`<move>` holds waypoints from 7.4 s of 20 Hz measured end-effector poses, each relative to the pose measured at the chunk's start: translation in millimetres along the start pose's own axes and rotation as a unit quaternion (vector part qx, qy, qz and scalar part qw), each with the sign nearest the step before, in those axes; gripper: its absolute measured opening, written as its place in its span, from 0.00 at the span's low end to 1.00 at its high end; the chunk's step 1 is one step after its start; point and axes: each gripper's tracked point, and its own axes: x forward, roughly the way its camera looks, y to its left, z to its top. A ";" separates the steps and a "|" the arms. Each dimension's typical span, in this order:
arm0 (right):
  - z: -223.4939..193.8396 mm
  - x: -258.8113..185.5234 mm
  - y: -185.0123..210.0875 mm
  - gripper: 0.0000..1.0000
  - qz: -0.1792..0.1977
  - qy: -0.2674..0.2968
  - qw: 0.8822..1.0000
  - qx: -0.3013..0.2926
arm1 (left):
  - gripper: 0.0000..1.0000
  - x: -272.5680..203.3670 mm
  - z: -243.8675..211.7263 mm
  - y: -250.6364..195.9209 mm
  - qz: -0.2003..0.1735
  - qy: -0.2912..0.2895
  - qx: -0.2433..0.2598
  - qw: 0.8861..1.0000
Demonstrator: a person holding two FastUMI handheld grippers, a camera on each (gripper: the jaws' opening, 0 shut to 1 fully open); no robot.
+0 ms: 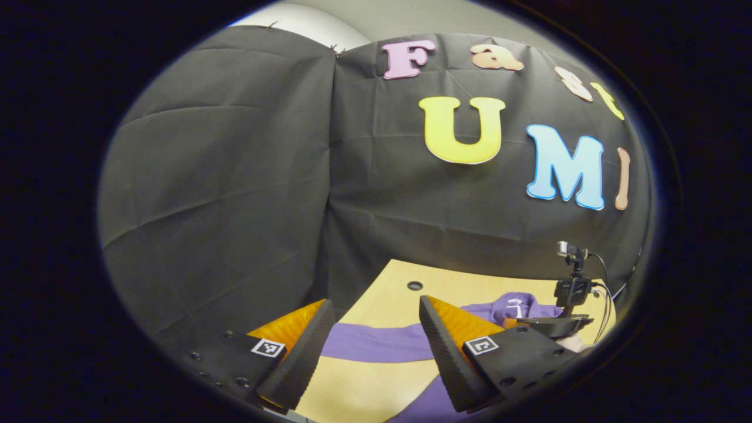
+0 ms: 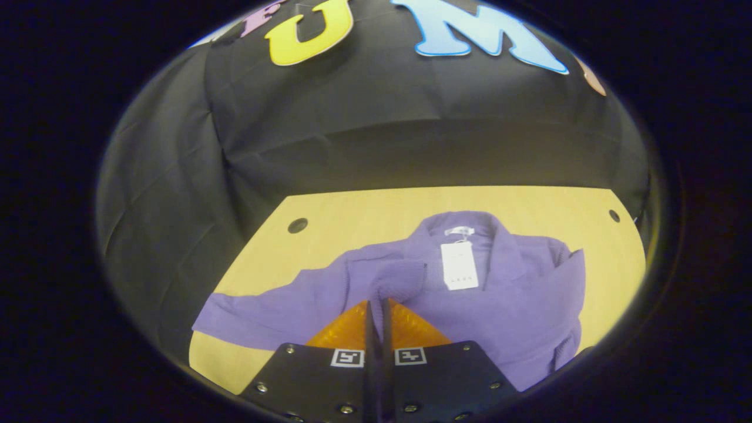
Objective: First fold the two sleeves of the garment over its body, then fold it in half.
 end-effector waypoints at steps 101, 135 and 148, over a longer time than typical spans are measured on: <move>-240.0 -279.6 -225.0 0.69 -0.152 0.149 0.964 0.161 | 0.06 136.6 -169.6 -403.7 -0.329 0.131 0.169 0.920; -232.2 -296.0 -273.3 0.74 -0.065 0.171 0.970 0.162 | 0.76 65.9 -301.4 -550.2 -0.377 0.247 0.206 0.868; -236.0 -285.4 -263.4 0.75 -0.067 0.197 0.965 0.157 | 1.00 25.0 -319.9 -426.9 -0.347 0.275 0.209 0.872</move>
